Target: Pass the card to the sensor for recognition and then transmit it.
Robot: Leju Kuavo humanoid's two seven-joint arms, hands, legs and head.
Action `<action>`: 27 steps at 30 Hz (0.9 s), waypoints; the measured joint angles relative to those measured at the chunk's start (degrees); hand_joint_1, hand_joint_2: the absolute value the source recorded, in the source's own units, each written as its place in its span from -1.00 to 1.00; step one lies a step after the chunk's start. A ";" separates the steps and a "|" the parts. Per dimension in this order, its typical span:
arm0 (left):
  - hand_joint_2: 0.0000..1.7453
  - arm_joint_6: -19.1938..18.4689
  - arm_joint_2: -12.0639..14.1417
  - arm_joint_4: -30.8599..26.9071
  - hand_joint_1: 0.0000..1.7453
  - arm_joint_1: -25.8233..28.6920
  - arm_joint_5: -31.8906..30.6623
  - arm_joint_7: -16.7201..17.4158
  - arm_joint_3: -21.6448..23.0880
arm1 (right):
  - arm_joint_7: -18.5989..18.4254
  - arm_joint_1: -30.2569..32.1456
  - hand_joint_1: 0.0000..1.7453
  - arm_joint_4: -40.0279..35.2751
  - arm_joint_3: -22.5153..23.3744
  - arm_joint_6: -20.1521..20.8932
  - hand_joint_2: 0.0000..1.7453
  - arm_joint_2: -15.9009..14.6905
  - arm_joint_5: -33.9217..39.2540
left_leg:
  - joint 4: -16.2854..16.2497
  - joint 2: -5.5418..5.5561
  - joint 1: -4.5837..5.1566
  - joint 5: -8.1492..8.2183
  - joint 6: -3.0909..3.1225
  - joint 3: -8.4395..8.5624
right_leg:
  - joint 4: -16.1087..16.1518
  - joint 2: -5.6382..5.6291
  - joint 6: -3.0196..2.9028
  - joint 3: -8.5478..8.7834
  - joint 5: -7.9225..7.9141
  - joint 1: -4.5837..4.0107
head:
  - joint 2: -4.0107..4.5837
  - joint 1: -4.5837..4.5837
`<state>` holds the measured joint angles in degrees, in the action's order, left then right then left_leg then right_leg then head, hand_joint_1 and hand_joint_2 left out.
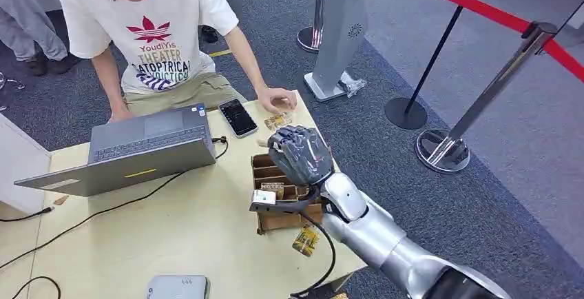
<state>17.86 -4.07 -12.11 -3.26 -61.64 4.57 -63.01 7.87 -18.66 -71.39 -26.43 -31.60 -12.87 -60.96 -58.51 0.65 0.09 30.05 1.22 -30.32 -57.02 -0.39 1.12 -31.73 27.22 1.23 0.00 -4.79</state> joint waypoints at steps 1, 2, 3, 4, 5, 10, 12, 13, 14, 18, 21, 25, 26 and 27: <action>1.00 -0.04 0.00 0.00 -1.00 0.00 -0.22 -0.04 0.00 | 0.22 -0.65 0.74 -0.15 0.00 0.80 1.00 0.02 1.14 | 0.00 0.00 0.00 0.00 0.00 0.00 | 0.00 0.00 -0.01 0.00 -0.01 0.00 | 0.00 0.00; 1.00 -0.04 0.00 0.00 -1.00 -0.01 -0.37 -0.07 0.00 | 0.39 -1.28 0.78 -0.33 0.00 1.28 1.00 0.00 2.00 | -0.01 0.00 0.00 0.00 0.00 0.01 | 0.00 0.00 -0.01 0.00 -0.01 0.00 | 0.00 0.00; 1.00 -0.15 0.00 0.00 -1.00 -0.01 -0.68 -0.07 0.00 | 0.55 -1.99 0.80 -0.55 0.02 1.81 1.00 0.00 2.94 | -0.01 0.00 0.00 -0.01 0.00 0.01 | 0.00 0.00 -0.02 0.00 -0.02 0.00 | 0.00 -0.02; 1.00 -0.22 0.00 0.00 -1.00 -0.03 -0.83 -0.07 0.00 | 0.59 -2.52 0.80 -0.77 0.07 1.99 1.00 0.00 3.47 | -0.01 0.00 0.00 -0.01 0.00 0.02 | 0.00 0.00 -0.02 0.00 -0.02 0.00 | 0.00 0.00; 1.00 -0.28 0.00 0.00 -1.00 -0.05 -1.09 -0.07 0.00 | 0.70 -2.97 0.82 -1.18 0.15 2.29 1.00 0.00 4.00 | -0.02 0.00 0.00 -0.01 0.00 0.02 | 0.00 0.00 -0.02 0.00 -0.02 0.00 | 0.00 -0.02; 1.00 -0.42 0.00 0.00 -1.00 -0.19 -1.57 -0.07 0.00 | 1.09 -4.27 0.84 -2.34 0.46 2.77 1.00 0.00 5.18 | -0.02 0.00 0.00 0.00 0.00 0.01 | 0.00 0.00 -0.02 0.00 -0.02 0.00 | 0.00 -0.02; 1.00 -0.42 0.00 0.00 -1.00 -0.22 -1.77 -0.07 0.00 | 1.40 -4.80 0.84 -2.45 0.52 2.77 1.00 0.02 5.66 | -0.02 0.00 0.00 0.00 0.00 0.00 | 0.00 0.00 -0.02 0.00 -0.02 0.00 | 0.00 -0.02; 1.00 -0.42 0.02 0.00 -1.00 -0.26 -1.81 -0.07 0.00 | 1.59 -5.15 0.84 -2.45 0.52 2.75 1.00 0.02 5.66 | -0.02 0.00 0.00 0.00 0.00 0.00 | 0.00 0.00 -0.02 0.00 -0.02 0.00 | 0.00 0.00; 1.00 -0.42 0.00 0.00 -1.00 -0.29 -1.90 -0.07 0.00 | 1.90 -5.55 0.84 -2.45 0.50 2.77 1.00 0.04 5.68 | -0.02 0.00 0.00 0.00 0.00 0.00 | 0.00 0.00 -0.02 0.00 -0.02 0.00 | 0.00 0.00; 1.00 -0.39 0.00 0.00 -1.00 -0.47 -2.14 -0.07 0.00 | 2.27 -7.11 0.82 -2.23 0.17 3.28 1.00 1.03 5.66 | -0.02 0.00 0.00 -0.01 0.00 0.00 | 0.00 0.00 -0.02 0.00 -0.02 0.00 | 0.00 -0.02; 1.00 -0.39 0.00 0.00 -1.00 -0.65 -2.14 -0.07 0.00 | 2.49 -8.48 0.84 -1.59 -0.35 3.63 1.00 2.03 5.66 | -0.02 0.00 -0.01 -0.01 0.00 0.00 | -0.02 0.00 -0.02 0.00 -0.02 0.00 | 0.00 0.00; 1.00 -0.33 0.00 0.00 -1.00 -0.73 -2.14 -0.07 0.00 | 3.39 -11.12 0.88 0.53 -1.36 3.60 1.00 3.76 6.55 | -0.02 0.00 -0.02 -0.01 -0.01 0.02 | -0.03 -0.01 -0.02 0.00 -0.02 -0.02 | 0.00 -0.02; 1.00 -0.31 0.00 0.00 -1.00 -0.74 -2.14 -0.04 0.00 | 3.52 -11.65 0.90 1.05 -1.72 3.60 1.00 4.17 6.77 | -0.02 0.00 -0.02 -0.02 -0.02 0.02 | -0.03 -0.01 -0.02 0.01 -0.02 -0.02 | 0.00 -0.02; 1.00 -0.22 0.00 0.00 -1.00 -0.76 -2.12 -0.07 0.00 | 3.61 -12.01 0.92 1.44 -1.90 3.54 1.00 4.48 6.88 | -0.02 0.00 -0.02 -0.02 -0.02 0.02 | -0.03 -0.01 -0.02 0.01 -0.02 -0.02 | 0.00 0.00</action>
<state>17.64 -4.07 -12.11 -4.02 -63.76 4.50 -63.01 11.48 -30.67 -69.94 -28.33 -28.06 -8.39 -54.07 -58.52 0.64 0.06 30.02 1.20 -30.31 -57.05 -0.40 1.10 -31.72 27.20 1.21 0.00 -4.79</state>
